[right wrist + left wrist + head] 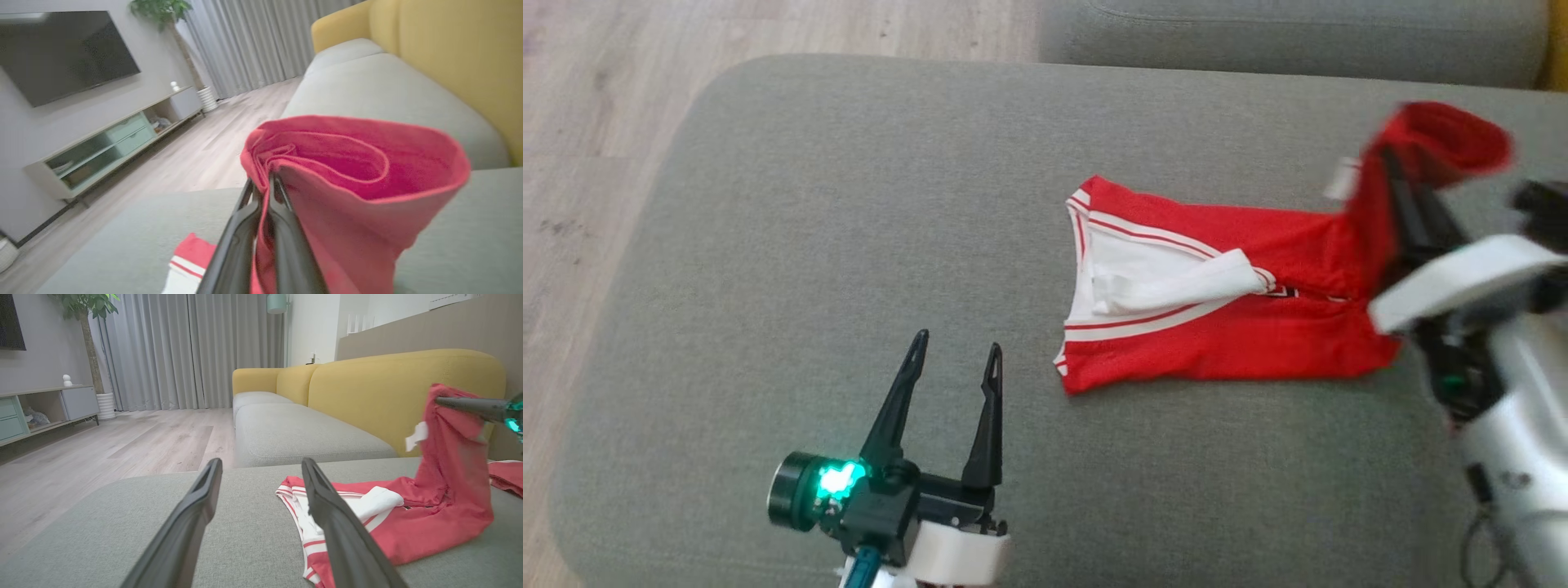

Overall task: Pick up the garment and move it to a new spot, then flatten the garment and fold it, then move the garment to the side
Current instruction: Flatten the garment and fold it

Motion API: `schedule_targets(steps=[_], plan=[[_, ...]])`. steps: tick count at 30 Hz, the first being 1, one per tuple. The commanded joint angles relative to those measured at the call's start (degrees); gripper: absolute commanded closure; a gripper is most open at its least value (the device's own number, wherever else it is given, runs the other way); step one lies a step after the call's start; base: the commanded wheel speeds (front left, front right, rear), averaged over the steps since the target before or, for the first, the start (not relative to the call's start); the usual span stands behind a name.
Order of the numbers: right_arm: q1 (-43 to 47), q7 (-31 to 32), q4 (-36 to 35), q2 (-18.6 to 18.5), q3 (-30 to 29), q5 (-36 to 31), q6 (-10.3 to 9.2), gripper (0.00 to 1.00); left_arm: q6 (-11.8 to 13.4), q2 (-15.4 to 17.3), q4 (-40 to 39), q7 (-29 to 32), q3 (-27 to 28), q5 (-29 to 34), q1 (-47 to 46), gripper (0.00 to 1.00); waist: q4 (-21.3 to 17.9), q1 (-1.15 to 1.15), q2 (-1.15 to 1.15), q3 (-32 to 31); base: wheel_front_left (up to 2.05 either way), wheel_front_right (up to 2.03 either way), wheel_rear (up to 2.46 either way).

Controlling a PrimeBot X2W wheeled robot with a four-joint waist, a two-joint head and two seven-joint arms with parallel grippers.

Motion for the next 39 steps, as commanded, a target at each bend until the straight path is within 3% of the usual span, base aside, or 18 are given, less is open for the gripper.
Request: schedule_targets(steps=[1, 9, 16, 17, 18, 19, 24, 30, 35, 39], plan=[[-2.11, 0.63, -2.42, 0.47, 1.84, -0.26, 0.37, 1.0, -0.28, -0.68, -1.33, -0.46, 2.31, 0.69, -0.62, 0.0, 0.71, 0.0, 0.0, -0.14, 0.0, 0.0, 0.0], [-5.2, 6.14, -0.88, 7.94, 14.96, -1.13, 0.37, 1.0, -1.92, -1.3, -0.24, -0.46, 2.54, 1.61, -1.47, 0.0, 3.21, 0.0, 0.0, -0.02, 0.0, 0.0, 0.0], [-6.59, 5.65, 6.73, 12.54, 21.03, -0.15, 0.37, 1.0, -2.67, -1.97, 0.23, -0.46, 2.34, 1.73, -1.63, 0.0, 4.89, 0.0, 0.0, 0.36, 0.0, 0.0, 0.0], [-6.79, 5.37, 7.77, 12.97, 21.74, 0.11, 0.37, 0.75, -2.7, -2.05, 0.3, -0.46, 2.38, 1.68, -1.56, 0.0, 5.03, 0.0, 0.0, 0.39, 0.0, 0.0, 0.0], [-7.04, 4.87, 8.66, 13.26, 22.29, 0.33, 0.37, 0.25, -2.7, -2.12, 0.31, -0.46, 2.45, 1.65, -1.53, 0.0, 5.14, 0.0, 0.0, 0.45, 0.0, 0.0, 0.0], [-7.29, 4.11, 9.36, 13.54, 22.67, 0.65, 0.37, 0.0, -2.72, -2.18, 0.31, -0.46, 2.5, 1.66, -1.51, 0.0, 5.25, 0.0, 0.0, 0.53, 0.0, 0.0, 0.0], [-7.81, -0.52, 9.56, 13.58, 23.48, 3.66, 0.37, 0.0, -2.73, -2.41, 0.4, -0.46, 2.93, 1.75, -1.26, 0.0, 5.28, 0.0, 0.0, 0.35, 0.0, 0.0, 0.0], [-5.86, -6.21, 7.19, 7.78, 22.25, 4.07, 0.37, 0.0, -2.45, -2.52, 0.36, -0.46, 4.18, 1.88, -0.11, 0.0, 4.28, 0.0, 0.0, -1.41, 0.0, 0.0, 0.0], [-0.17, -10.04, 5.33, 2.59, 16.71, 2.1, 0.37, 0.0, -2.25, -2.53, 0.47, -0.46, 5.75, 1.72, 1.84, 0.0, 2.62, 0.0, 0.0, -4.24, 0.0, 0.0, 0.0], [4.54, -11.0, 2.91, 1.33, 11.65, -0.52, 0.37, 0.0, -2.04, -2.47, 0.52, -0.46, 7.13, 1.22, 3.43, 0.0, 0.9, 0.0, 0.0, -6.18, 0.0, 0.0, 0.0]])
